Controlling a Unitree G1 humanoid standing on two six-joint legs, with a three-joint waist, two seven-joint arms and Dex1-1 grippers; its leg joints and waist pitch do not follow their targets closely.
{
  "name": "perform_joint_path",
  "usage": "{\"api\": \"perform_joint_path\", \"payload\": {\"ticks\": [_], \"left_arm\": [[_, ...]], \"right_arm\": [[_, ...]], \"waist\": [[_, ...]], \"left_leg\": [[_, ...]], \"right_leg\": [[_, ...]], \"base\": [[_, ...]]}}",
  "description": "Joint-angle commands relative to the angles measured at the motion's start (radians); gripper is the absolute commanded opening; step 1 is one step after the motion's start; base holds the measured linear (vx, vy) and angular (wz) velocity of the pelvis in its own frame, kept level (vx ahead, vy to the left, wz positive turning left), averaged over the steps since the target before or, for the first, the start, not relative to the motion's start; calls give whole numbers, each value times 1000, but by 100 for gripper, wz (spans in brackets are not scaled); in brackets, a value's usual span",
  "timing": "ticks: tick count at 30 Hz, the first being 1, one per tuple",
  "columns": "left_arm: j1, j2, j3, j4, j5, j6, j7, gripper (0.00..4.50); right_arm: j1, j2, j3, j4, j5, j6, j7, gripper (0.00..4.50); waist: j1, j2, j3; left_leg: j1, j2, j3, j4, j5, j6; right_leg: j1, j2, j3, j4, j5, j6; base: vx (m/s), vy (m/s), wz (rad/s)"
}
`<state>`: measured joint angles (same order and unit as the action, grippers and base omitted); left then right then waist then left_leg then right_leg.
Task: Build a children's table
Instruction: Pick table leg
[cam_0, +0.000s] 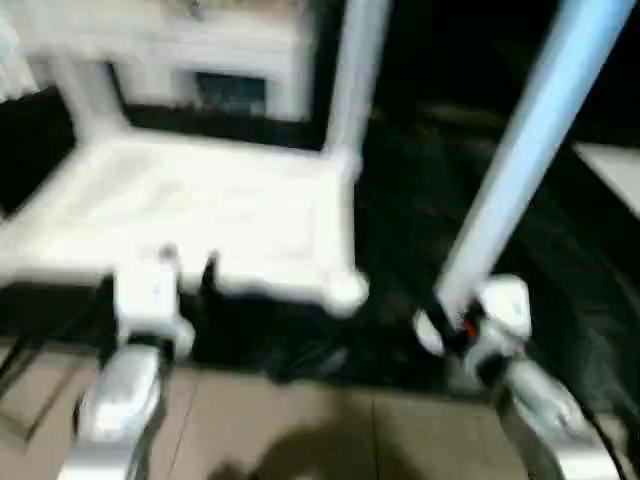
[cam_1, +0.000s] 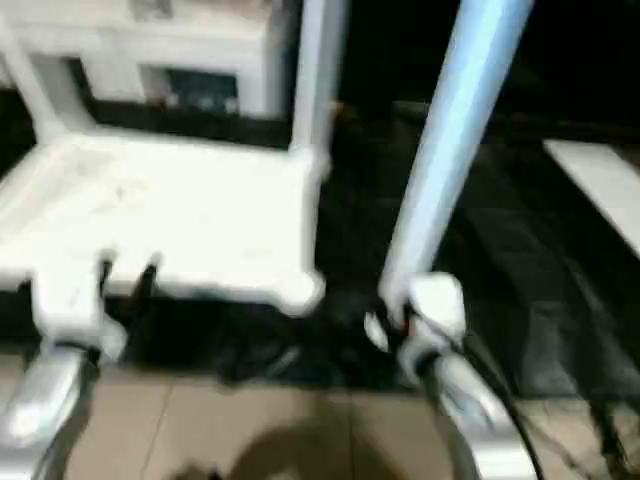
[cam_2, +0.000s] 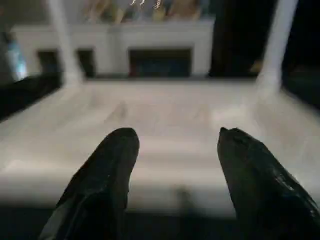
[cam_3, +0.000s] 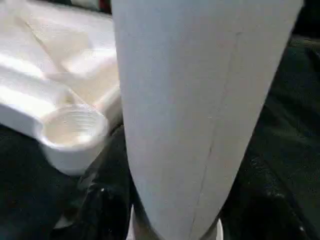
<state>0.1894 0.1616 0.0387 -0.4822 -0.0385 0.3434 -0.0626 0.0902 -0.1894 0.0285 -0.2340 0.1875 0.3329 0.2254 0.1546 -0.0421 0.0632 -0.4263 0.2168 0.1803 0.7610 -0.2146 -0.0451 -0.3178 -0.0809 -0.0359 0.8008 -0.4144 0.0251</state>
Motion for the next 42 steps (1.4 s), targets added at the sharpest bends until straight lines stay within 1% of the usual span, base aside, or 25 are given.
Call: {"api": "perform_joint_path", "payload": {"ticks": [1, 2, 3, 4, 6, 9, 11, 12, 14, 15, 16, 17, 18, 19, 21, 22, 23, 24, 25, 26, 28, 29, 31, 37, 42], "left_arm": [[-29, 10, -8, -6, 12, 5, 1, 297], [-29, 10, -8, -6, 11, 4, 0, 297], [-28, 9, -8, -5, 8, 3, -1, 297], [-21, 11, -14, -12, 8, 7, -1, 297], [-13, 13, -19, -19, 11, 15, 3, 297], [-13, 4, -14, -22, 2, 10, -1, 297], [-9, -4, -11, -27, -1, 16, -5, 297], [-9, 5, -18, -25, 16, 15, -6, 297], [-11, 21, -32, -20, 42, 12, -7, 297], [-11, 25, -35, -19, 46, 10, -8, 297], [-9, 23, -34, -19, 37, 24, -7, 297], [-10, 25, -36, -19, 40, 22, -8, 297], [-10, 27, -37, -18, 41, 19, -8, 297], [-12, 14, -30, -21, 27, 19, -4, 297], [-18, 12, -25, -20, 27, 19, -4, 297], [-21, 13, -23, -17, 26, 20, -6, 297], [-26, 4, -14, -11, 15, 4, -3, 297], [-26, 4, -14, -11, 15, 4, -3, 297], [-33, 9, -12, -3, 8, 16, -9, 297], [-39, 14, -15, 10, -4, 7, -28, 297], [-51, 24, -19, 29, -21, -4, -62, 297], [-63, 52, -39, 50, -22, -10, -109, 297], [-91, 72, -55, 89, -55, -7, -180, 297], [-202, 203, -178, 209, -161, 16, -538, 336], [-280, 299, -263, 284, -170, 5, -760, 350]], "right_arm": [[5, 13, 2, -17, 5, -15, -3, 189], [5, 14, 2, -17, 7, -17, -2, 189], [5, 15, 3, -17, 9, -19, 1, 189], [9, 16, 3, -19, 9, -21, 6, 189], [13, 20, -1, -22, 7, -21, 5, 189], [16, 30, -14, -22, 16, -6, -7, 189], [21, 34, -18, -20, 26, -3, -5, 189], [24, 26, -8, -19, 11, -14, -4, 189], [31, 20, 3, -20, -4, -19, -3, 189], [32, 19, 4, -20, -6, -20, -3, 189], [30, 20, 5, -24, -3, -13, 0, 189], [29, 20, 5, -25, -2, -11, -1, 189], [26, 20, 4, -24, -2, -9, -1, 189], [18, 15, 6, -22, -5, -5, 2, 189], [4, 10, 4, -17, -8, -4, 6, 189], [-1, 11, 2, -16, -8, -2, 5, 189], [-8, 7, 0, -10, -12, -9, 8, 189], [-8, 7, 0, -10, -12, -9, 8, 189], [-22, 6, -10, -2, -2, -8, 13, 189], [-34, -1, -9, 3, -1, -9, 24, 189], [-56, -7, -8, 11, 8, 5, 38, 189], [-78, -7, -15, 20, 39, 31, 54, 189], [-105, -23, -7, 36, 42, 16, 82, 189], [-186, -58, 1, 122, 58, -2, 181, 189], [-213, -76, 23, 144, 72, 6, 245, 189]], "waist": [[-18, -22, 23], [-21, -9, 34], [-23, 28, -9], [-64, 76, -10], [-103, 87, -47], [-142, 55, -36], [-117, -3, -44], [-101, -8, -47], [-94, -5, -54], [-95, 14, -49], [-103, 51, -49], [-149, 68, -64], [-166, 61, -82], [-160, 61, -96], [-152, 57, -86], [-147, 24, -84], [-141, -30, -77], [-118, -25, -48], [-104, -42, -84], [-97, -45, -84], [-98, -11, -72], [-111, 5, -69], [-113, 23, -75], [-105, 13, -53], [-101, 19, -57]], "left_leg": [[31, -64, -105, 76, -140, 0], [83, -60, -109, 69, -219, -17], [142, -44, -118, -32, -404, -31], [152, 21, -197, -221, -702, -75], [183, 42, -250, -271, -685, 31], [168, -12, -261, -287, -563, 212], [63, -95, -162, -178, -328, 195], [40, -87, -131, -71, -177, 149], [7, -70, -125, -65, -44, 107], [27, -65, -108, -137, 24, 114], [85, -43, -119, -223, -13, 136], [190, 18, -208, -251, -151, 229], [235, 53, -257, -253, -138, 328], [260, 82, -282, -223, 17, 494], [215, 66, -254, -220, 289, 574], [172, 17, -200, -229, 273, 521], [126, -73, -121, -188, 65, 393], [75, -107, -100, -182, -85, 327], [60, -112, -119, -94, -83, 202], [45, -99, -125, -96, -25, 151], [57, -70, -120, -180, 234, 29], [70, -58, -116, -190, 246, 33], [89, -37, -117, -190, 206, 15], [98, -11, -83, -227, -204, -14], [92, -11, -67, -225, -157, -8]], "right_leg": [[4, -137, 116, -320, -1057, -184], [-30, -137, 78, -320, -1014, -192], [12, -89, 57, -270, -704, -229], [-16, 32, 3, -138, -292, -169], [-19, 26, -25, -73, 60, -81], [7, 2, -25, -129, 134, -28], [143, -103, 78, -288, -67, -45], [175, -189, 147, -360, -378, -115], [180, -151, 123, -352, -323, -236], [153, -73, 57, -341, -250, -271], [114, 8, -20, -310, -200, -229], [24, 54, -48, -195, -97, -163], [-18, 46, -40, -132, -49, -114], [-79, 17, -21, -76, 2, -11], [-125, -6, -3, -47, 98, 70], [-113, -10, 13, -95, 213, 34], [-56, -37, 68, -222, 296, -3], [-21, -76, 109, -284, 64, 19], [55, -159, 181, -289, -15, -77], [77, -164, 172, -270, 81, -121], [28, -50, 82, -206, 624, -180], [9, -18, 62, -201, 636, -170], [-6, -20, 55, -202, 526, -202], [-19, -44, 63, -233, 96, -230], [-19, -51, 68, -234, 89, -220]], "base": [[51, 31, 3], [8, 109, 7], [-11, 57, 14], [-10, 92, 18], [55, 111, -16], [59, 65, -31], [51, 0, -22], [118, -14, 0], [129, 0, 2], [174, 33, 12], [174, 33, 12], [209, 52, 13], [214, 24, 10], [214, 24, 10], [166, -40, -11], [144, -43, -17], [98, -56, -3], [96, -71, 6], [96, -71, 6], [102, -48, 0], [84, -23, 2], [0, 0, 0], [0, 0, 0], [0, 0, 0], [0, 0, 0]]}}
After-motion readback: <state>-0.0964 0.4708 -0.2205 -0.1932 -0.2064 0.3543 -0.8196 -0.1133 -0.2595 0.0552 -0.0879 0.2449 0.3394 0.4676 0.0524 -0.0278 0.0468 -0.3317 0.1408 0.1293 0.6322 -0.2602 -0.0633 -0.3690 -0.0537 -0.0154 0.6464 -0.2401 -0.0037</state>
